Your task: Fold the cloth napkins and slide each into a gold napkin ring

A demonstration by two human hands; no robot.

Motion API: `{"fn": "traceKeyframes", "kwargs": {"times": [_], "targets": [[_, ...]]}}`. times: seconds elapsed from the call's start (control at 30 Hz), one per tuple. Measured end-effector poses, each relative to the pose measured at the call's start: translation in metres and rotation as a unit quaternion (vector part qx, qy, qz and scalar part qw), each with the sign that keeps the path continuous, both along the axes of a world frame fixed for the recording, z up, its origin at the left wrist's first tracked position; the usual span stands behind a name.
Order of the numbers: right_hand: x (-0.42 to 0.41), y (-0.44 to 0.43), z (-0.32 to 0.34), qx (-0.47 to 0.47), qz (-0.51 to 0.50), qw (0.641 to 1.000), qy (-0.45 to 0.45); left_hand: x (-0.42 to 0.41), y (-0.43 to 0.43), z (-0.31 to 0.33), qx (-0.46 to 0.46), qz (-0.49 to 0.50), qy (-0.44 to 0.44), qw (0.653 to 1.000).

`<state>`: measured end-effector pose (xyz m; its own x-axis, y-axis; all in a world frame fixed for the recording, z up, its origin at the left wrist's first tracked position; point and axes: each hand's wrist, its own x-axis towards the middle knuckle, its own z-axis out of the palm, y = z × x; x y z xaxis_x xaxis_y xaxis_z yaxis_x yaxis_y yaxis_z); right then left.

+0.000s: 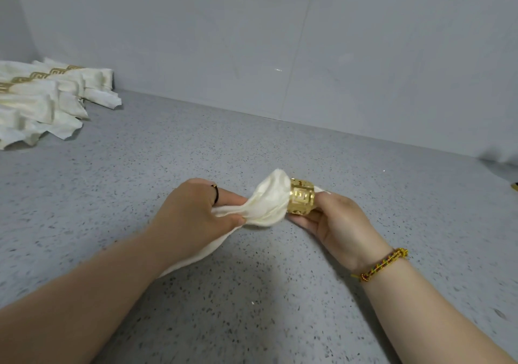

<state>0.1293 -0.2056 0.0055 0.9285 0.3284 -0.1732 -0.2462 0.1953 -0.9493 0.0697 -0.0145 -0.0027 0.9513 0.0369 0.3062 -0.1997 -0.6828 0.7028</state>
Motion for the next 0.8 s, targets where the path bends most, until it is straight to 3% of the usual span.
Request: {"fn": "traceKeyframes", "kwargs": {"times": [0.13,0.27,0.47,0.67,0.8], "targets": [[0.003,-0.006,-0.002,-0.015,0.029,0.999,0.018,0.002,0.001,-0.001,0.064,0.005,-0.007,0.998],[0.005,-0.004,-0.005,-0.071,0.036,0.997,-0.019,0.003,-0.002,-0.006,0.137,-0.014,-0.027,0.99],[0.004,0.004,-0.01,-0.269,-0.024,0.951,-0.15,0.001,-0.008,-0.003,0.173,-0.015,-0.007,0.985],[0.001,0.001,-0.007,-0.188,-0.024,0.972,-0.139,0.0,-0.004,0.002,0.069,-0.024,0.056,0.996],[0.003,0.002,-0.011,-0.222,-0.037,0.961,-0.159,-0.004,-0.01,0.011,0.098,-0.048,0.077,0.991]]}}
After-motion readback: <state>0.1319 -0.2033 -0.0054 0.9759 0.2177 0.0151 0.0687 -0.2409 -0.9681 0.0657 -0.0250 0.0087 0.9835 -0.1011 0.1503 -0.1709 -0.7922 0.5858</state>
